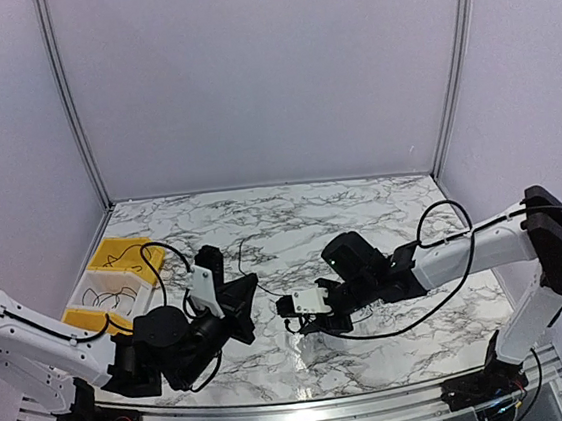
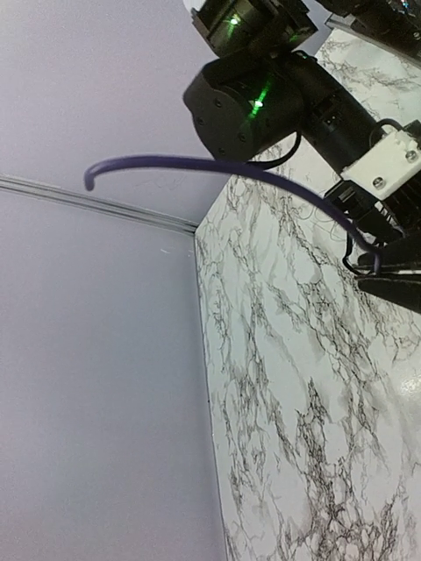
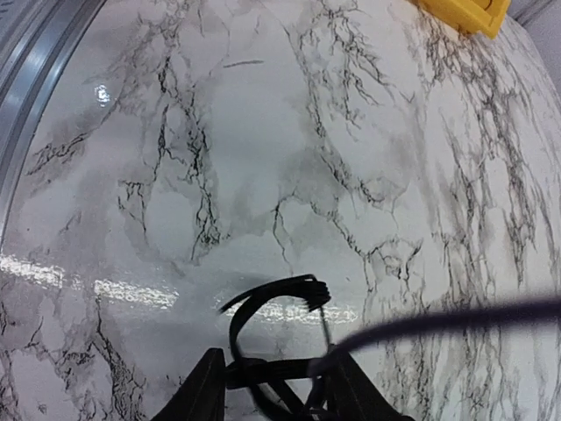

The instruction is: Untangle the cables

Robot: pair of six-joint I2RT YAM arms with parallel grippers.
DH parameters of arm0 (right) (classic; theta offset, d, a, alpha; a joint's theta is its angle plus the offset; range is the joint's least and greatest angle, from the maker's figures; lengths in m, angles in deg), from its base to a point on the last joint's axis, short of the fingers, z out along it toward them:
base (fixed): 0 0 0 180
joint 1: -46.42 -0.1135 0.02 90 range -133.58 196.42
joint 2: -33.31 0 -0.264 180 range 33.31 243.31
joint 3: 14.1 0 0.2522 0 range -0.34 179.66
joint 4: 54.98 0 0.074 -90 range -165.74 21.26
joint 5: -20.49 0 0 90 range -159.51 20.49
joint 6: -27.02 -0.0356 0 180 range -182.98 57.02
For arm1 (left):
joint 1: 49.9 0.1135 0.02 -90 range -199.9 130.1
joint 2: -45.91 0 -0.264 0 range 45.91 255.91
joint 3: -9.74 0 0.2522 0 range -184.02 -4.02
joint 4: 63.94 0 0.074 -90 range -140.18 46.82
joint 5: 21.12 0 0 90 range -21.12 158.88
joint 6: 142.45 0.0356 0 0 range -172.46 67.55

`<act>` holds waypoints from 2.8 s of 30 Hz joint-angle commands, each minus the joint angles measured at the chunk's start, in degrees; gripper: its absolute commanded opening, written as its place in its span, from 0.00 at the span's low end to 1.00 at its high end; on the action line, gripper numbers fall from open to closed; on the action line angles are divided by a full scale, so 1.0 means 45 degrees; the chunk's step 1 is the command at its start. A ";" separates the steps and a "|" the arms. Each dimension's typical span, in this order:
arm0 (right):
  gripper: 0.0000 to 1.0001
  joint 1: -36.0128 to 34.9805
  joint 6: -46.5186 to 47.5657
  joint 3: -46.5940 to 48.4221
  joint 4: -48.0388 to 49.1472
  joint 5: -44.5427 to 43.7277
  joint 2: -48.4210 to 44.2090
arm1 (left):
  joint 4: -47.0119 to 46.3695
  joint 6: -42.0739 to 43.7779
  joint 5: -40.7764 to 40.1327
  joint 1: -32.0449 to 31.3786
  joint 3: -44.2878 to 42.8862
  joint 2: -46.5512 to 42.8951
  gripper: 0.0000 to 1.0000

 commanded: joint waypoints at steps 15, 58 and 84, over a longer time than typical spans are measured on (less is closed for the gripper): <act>0.20 0.1531 -0.0326 0.0294 -0.0345 -0.0948 0.1403 | 0.4383 0.5991 -0.2563 -0.0359 -0.2255 -0.7659 0.00; 0.28 0.3739 -0.0602 0.1344 -0.2099 -0.1324 0.1346 | 0.7704 1.1471 -1.0585 -0.0451 -0.5856 -1.0734 0.00; 0.35 0.2713 -0.0432 0.1686 -0.2327 -0.2212 0.2512 | 0.5974 1.4154 -1.1000 -0.0985 -0.4955 -0.9004 0.00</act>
